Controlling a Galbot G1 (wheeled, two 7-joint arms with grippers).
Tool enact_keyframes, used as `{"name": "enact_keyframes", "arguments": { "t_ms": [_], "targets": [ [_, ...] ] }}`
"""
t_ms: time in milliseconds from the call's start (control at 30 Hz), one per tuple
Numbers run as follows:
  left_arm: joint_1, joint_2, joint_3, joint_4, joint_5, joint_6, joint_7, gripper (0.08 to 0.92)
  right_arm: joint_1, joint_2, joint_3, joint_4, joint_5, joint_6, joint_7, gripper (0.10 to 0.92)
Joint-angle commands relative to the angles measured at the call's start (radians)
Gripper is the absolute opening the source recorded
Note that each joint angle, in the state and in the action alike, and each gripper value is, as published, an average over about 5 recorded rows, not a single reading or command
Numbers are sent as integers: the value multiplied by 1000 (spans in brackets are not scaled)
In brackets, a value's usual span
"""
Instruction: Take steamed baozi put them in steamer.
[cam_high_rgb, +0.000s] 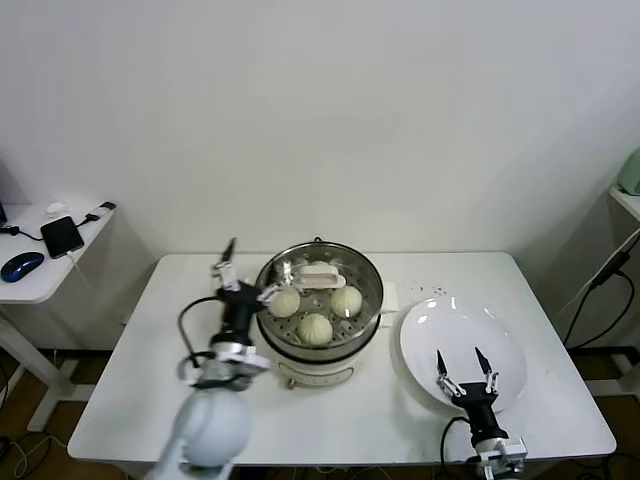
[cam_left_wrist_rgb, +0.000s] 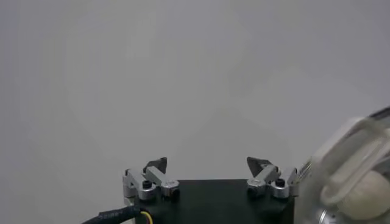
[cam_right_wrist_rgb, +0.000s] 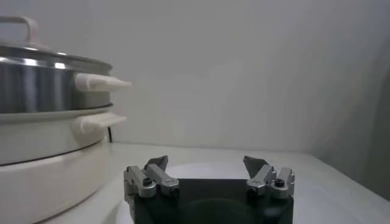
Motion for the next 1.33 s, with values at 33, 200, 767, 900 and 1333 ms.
{"name": "enact_keyframes", "arguments": {
  "t_ms": [33,200,767,900,1333],
  "targets": [
    [187,119,-326,151,-978,-336,16,823,-8,0,-1,12,18,30,24,823],
    [216,156,-293,296,-1008,-415,86,823,-8,1,3,7,29,26,33,823],
    [248,113,-250,397,-927,-499,98,823,-14,3,9,-5,59,12,39,823],
    [258,110,-244,393,-914,-511,108,823,-13,5,7,-7,59,10,38,823],
    [261,103,-243,374,-904,-516,112,823,-10,5,5,-8,66,4,39,823]
  ]
}}
